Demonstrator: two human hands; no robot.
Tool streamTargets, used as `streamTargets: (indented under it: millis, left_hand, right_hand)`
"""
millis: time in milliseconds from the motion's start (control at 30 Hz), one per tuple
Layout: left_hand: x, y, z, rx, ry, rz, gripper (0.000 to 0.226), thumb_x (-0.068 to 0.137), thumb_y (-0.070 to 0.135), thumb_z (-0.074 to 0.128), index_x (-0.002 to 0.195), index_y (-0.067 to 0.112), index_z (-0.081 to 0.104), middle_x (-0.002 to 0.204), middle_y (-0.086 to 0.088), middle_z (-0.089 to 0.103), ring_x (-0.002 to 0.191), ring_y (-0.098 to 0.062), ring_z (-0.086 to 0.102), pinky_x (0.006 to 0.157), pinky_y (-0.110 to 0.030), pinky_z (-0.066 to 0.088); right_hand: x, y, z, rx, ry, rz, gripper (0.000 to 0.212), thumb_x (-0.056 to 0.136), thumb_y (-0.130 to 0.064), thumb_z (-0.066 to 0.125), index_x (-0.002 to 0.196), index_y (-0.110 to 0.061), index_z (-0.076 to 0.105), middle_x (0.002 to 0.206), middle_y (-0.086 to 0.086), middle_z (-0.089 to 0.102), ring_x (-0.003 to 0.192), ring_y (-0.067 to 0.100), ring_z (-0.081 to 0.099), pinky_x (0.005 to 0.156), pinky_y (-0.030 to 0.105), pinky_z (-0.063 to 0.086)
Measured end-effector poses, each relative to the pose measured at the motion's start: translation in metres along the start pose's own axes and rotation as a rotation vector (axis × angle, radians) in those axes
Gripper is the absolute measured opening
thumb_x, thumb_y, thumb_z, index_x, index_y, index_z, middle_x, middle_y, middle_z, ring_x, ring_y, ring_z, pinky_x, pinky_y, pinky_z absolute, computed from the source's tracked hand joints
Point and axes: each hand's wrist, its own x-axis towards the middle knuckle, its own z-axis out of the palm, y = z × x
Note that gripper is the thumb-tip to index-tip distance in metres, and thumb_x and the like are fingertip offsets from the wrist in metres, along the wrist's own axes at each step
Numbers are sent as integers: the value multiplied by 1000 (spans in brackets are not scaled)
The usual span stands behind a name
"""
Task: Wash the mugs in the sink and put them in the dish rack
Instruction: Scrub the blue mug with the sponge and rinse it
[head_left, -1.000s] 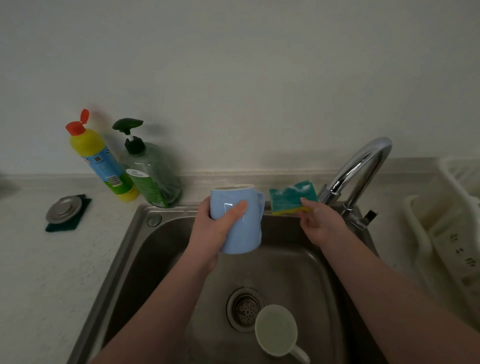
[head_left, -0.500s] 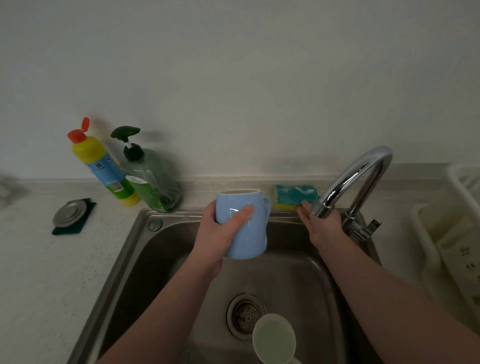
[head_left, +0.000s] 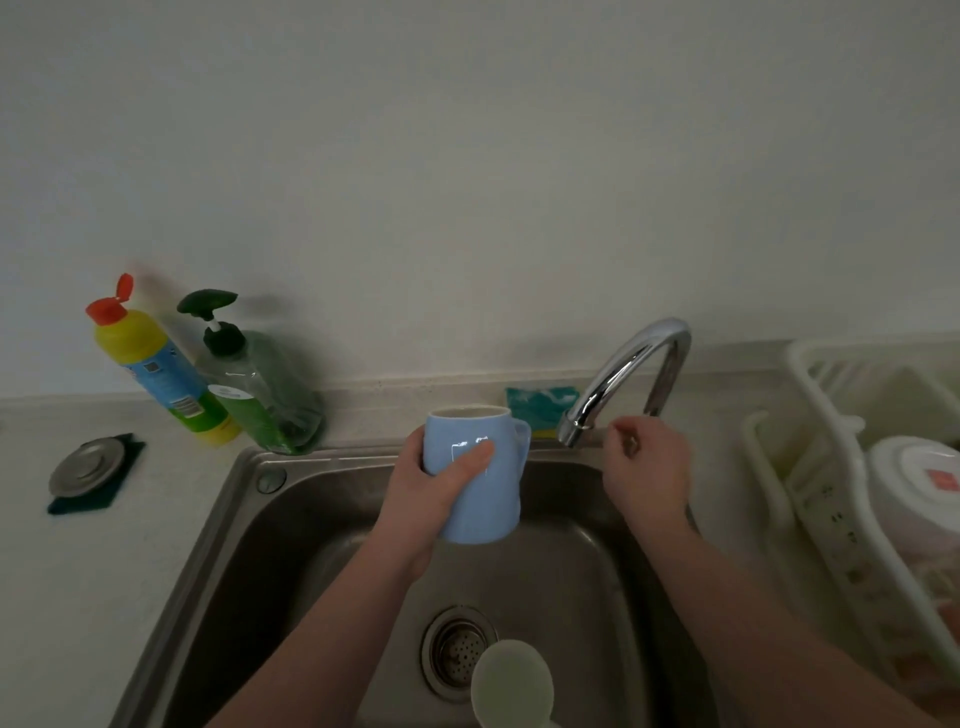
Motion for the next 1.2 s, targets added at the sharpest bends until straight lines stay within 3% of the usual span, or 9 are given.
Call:
streamTargets:
  millis: [67, 167, 267, 467, 667, 800, 933, 1033, 1200]
  left_hand:
    - [-1, -5, 3, -12, -8, -14, 80, 47, 54, 81, 117, 25, 56, 112, -6, 67, 96, -26, 69, 76, -49, 59]
    - [-3, -9, 9, -21, -11, -38, 85, 44, 56, 82, 119, 26, 55, 115, -7, 65, 99, -28, 67, 79, -53, 58]
    - [-5, -11, 12, -9, -18, -44, 88, 43, 57, 82, 120, 25, 54, 115, -7, 65, 99, -28, 67, 79, -52, 58]
    - [-6, -9, 14, -5, -40, -33, 83, 44, 55, 82, 117, 25, 56, 113, -6, 66, 98, -27, 68, 78, -50, 59]
    - [-7, -11, 17, -17, -66, -49, 75, 54, 49, 82, 120, 25, 54, 115, -6, 65, 99, -27, 68, 77, -47, 59]
    - [-7, -14, 17, -67, -96, -73, 75, 55, 48, 82, 121, 24, 54, 116, -9, 66, 100, -30, 67, 80, -52, 57]
    - [-8, -13, 16, -116, -126, -110, 84, 47, 52, 83, 121, 24, 56, 114, -11, 68, 100, -32, 68, 82, -55, 56]
    - [-12, -13, 15, -193, -177, -133, 75, 57, 43, 81, 122, 14, 57, 108, -15, 71, 94, -31, 69, 76, -46, 58]
    - [-23, -16, 21, -361, -235, -252, 70, 65, 41, 77, 124, 7, 58, 108, -21, 70, 88, -31, 70, 73, -43, 59]
  right_hand:
    - [0, 10, -15, -208, 129, -102, 25, 81, -23, 53, 92, -9, 71, 94, 13, 65, 93, 34, 56, 83, 31, 32]
    - [4, 22, -24, -347, -1, -22, 29, 83, -25, 55, 104, -10, 68, 110, 15, 61, 106, 36, 53, 91, 35, 39]
    - [7, 27, -26, -370, -159, -34, 25, 88, -25, 54, 105, -12, 66, 102, 10, 64, 97, 29, 57, 84, 33, 43]
    - [10, 25, -36, -324, -171, -67, 21, 90, -13, 52, 99, -9, 71, 91, 12, 68, 85, 26, 60, 71, 25, 37]
    - [-14, 24, -33, -424, -258, -153, 20, 93, -21, 49, 91, -12, 67, 88, 0, 60, 73, 9, 48, 69, 18, 35]
    - [-25, 9, -33, -508, -317, -130, 20, 94, -24, 47, 92, -16, 65, 93, 0, 62, 83, 9, 55, 79, 22, 47]
    - [-32, -25, -37, -19, -429, 53, 17, 97, -26, 49, 94, -21, 64, 90, -2, 62, 82, 11, 57, 70, 19, 46]
    - [-44, -52, -33, 529, -562, 396, 12, 97, -32, 48, 97, -27, 59, 101, 1, 62, 96, 19, 60, 84, 40, 55]
    - [-54, -70, -27, 610, -363, 472, 9, 95, -20, 50, 87, -17, 51, 87, 4, 54, 80, 15, 52, 66, 27, 44]
